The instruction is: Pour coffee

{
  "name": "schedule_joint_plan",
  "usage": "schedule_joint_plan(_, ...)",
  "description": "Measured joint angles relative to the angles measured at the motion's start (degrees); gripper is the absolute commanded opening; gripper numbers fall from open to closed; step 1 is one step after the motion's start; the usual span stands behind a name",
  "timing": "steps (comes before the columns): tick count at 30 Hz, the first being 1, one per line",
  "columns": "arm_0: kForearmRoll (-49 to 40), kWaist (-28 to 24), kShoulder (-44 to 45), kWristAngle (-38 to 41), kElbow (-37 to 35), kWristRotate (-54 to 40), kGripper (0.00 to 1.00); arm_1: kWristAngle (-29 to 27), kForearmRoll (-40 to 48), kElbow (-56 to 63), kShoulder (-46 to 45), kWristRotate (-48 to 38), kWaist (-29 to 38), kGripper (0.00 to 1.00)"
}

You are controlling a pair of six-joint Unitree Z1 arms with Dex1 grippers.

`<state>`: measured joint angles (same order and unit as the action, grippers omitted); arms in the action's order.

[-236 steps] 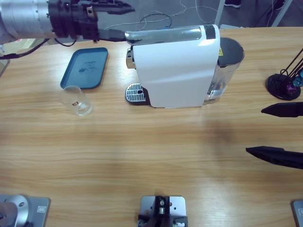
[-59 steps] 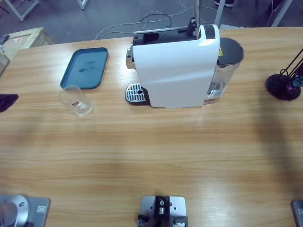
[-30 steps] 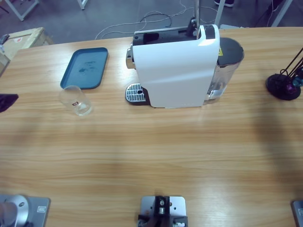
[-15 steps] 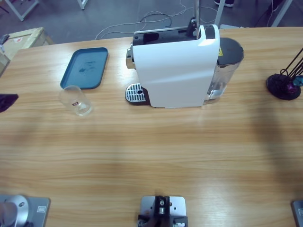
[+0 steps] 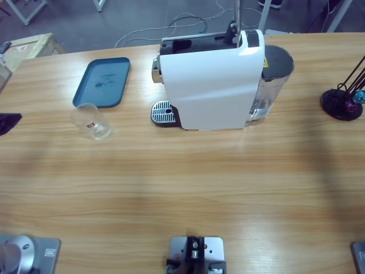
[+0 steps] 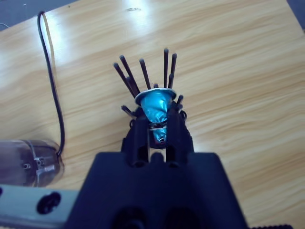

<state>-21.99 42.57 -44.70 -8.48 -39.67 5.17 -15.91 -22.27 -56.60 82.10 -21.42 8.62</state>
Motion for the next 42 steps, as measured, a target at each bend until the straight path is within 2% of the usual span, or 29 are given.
schedule_joint_plan(8, 0.0, 0.0, 0.2, 0.0, 0.0, 0.0, 0.899, -0.8, -9.0, -9.0, -4.3, 1.8, 0.0, 0.0)
schedule_joint_plan(11, 0.0, 0.0, 0.2, 0.0, 0.0, 0.0, 0.899, -0.5, -12.5, -13.6, -4.5, 5.6, 3.1, 0.0)
schedule_joint_plan(14, 0.1, 0.0, 0.2, 0.0, 0.0, 0.0, 0.899, 0.1, -13.2, -15.9, -5.6, 17.7, 14.7, 0.0)
schedule_joint_plan(16, 0.1, 0.1, 0.2, 0.0, 0.0, 0.0, 0.899, 0.3, -13.6, -16.8, -5.8, 25.9, 25.7, 0.0)
schedule_joint_plan(19, 0.1, 0.1, 0.2, 0.0, 0.0, 0.0, 0.899, 1.9, -15.1, -17.8, -5.4, 33.5, 40.6, 0.0)
schedule_joint_plan(21, 0.1, 0.2, 0.2, 0.0, 0.0, 0.0, 0.899, 3.5, -15.9, -19.5, -4.4, 35.9, 46.7, 0.0)
schedule_joint_plan(23, 0.1, 0.2, 0.2, 0.0, 0.0, 0.0, 0.899, 7.3, -16.0, -21.5, -2.6, 36.9, 49.6, 0.0)
schedule_joint_plan(26, 0.1, 0.2, 0.2, 0.0, 0.0, 0.0, 0.899, 14.0, -14.2, -24.2, 1.3, 38.1, 50.8, 0.0)
schedule_joint_plan(29, 0.1, 0.2, 0.2, 0.0, 0.0, 0.0, 0.899, 17.2, -12.3, -29.8, 7.4, 41.7, 51.0, 0.0)
schedule_joint_plan(35, 0.1, 0.2, 0.5, 0.0, 0.0, 0.0, 0.899, 19.2, -9.2, -37.4, 18.6, 45.2, 47.6, 0.0)
schedule_joint_plan(42, 0.1, 0.2, 1.0, 0.0, 0.0, 0.0, 0.899, 19.1, -6.6, -38.3, 23.0, 46.5, 40.5, 0.0)
